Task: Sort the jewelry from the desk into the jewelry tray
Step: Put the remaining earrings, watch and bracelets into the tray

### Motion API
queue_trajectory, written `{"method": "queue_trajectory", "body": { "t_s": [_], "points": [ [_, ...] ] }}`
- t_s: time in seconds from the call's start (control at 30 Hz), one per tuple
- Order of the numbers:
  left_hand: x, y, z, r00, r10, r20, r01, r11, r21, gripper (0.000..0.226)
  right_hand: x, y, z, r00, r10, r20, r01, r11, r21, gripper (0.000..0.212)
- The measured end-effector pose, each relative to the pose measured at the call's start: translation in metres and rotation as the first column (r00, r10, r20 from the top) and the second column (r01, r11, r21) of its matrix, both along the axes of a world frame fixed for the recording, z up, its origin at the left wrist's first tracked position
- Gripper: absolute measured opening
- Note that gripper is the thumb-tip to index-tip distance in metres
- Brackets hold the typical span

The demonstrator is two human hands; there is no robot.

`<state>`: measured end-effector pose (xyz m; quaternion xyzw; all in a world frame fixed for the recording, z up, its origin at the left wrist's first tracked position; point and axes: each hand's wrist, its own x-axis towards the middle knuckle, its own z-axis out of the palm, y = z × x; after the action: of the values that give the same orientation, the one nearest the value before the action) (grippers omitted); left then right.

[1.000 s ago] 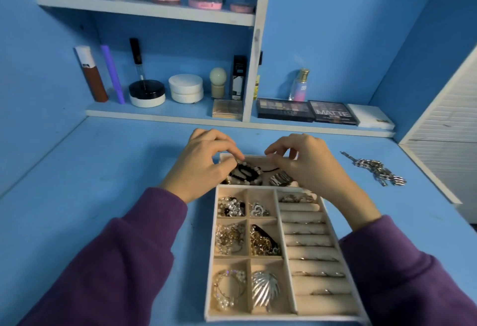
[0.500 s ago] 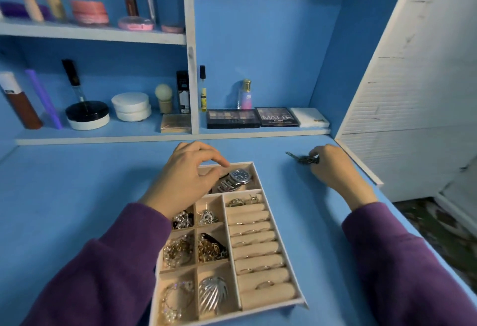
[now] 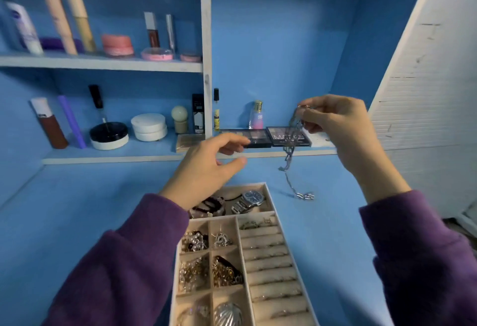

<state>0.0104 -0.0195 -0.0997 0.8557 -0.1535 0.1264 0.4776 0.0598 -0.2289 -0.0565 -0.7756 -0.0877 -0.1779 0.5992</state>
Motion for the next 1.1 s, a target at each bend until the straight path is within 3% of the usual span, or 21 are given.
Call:
{"method": "queue_trajectory", "body": {
  "t_s": [0.2,0.27,0.37,0.47,0.53,0.63,0.77,0.87,0.97,1.1],
  "points": [
    [0.018,-0.028,0.023,0.991,-0.062,-0.118,0.060,0.998,-0.013,0.065,-0.018,0.036,0.062,0.974,0.183,0.135,-0.208,0.958,0.200,0.009],
    [0.023,-0.033,0.021,0.984,-0.066,-0.163,0.068,0.998,0.009,0.055,-0.020,0.045,0.075,0.959,0.240,0.149,-0.272,0.926,0.260,0.010],
    [0.027,-0.034,0.014,0.987,-0.089,-0.134,0.085,0.996,-0.031,0.017,-0.018,0.051,0.089,0.951,0.263,0.161,-0.305,0.882,0.359,0.013],
    [0.027,-0.024,0.011,0.986,-0.073,-0.151,0.060,0.994,-0.089,0.014,-0.016,0.046,0.096,0.961,0.225,0.163,-0.276,0.845,0.458,0.013],
    [0.025,-0.014,0.016,0.982,-0.058,-0.178,0.031,0.988,-0.148,0.021,-0.013,0.040,0.095,0.976,0.174,0.131,-0.215,0.867,0.449,0.012],
    [0.019,0.000,0.039,0.980,-0.082,-0.179,0.009,0.928,-0.374,0.025,-0.007,0.032,0.080,0.993,0.105,0.046,-0.115,0.940,0.321,0.009],
    [0.013,0.005,0.086,0.972,-0.191,-0.134,0.095,0.849,-0.520,0.024,0.002,0.031,0.055,0.989,0.119,-0.087,-0.100,0.974,0.202,0.010],
    [0.014,0.003,0.122,0.976,-0.172,-0.131,0.104,0.903,-0.416,0.024,0.001,0.038,0.039,0.963,0.215,-0.165,-0.198,0.974,0.113,0.011],
    [0.018,-0.004,0.154,0.993,-0.025,-0.113,0.002,0.980,-0.201,0.022,-0.002,0.049,0.026,0.940,0.270,-0.210,-0.279,0.960,-0.017,0.017],
    [0.018,-0.015,0.183,0.992,0.114,-0.053,-0.112,0.993,0.045,0.019,-0.007,0.062,0.014,0.874,0.419,-0.246,-0.446,0.893,-0.066,0.025]
  ]
}}
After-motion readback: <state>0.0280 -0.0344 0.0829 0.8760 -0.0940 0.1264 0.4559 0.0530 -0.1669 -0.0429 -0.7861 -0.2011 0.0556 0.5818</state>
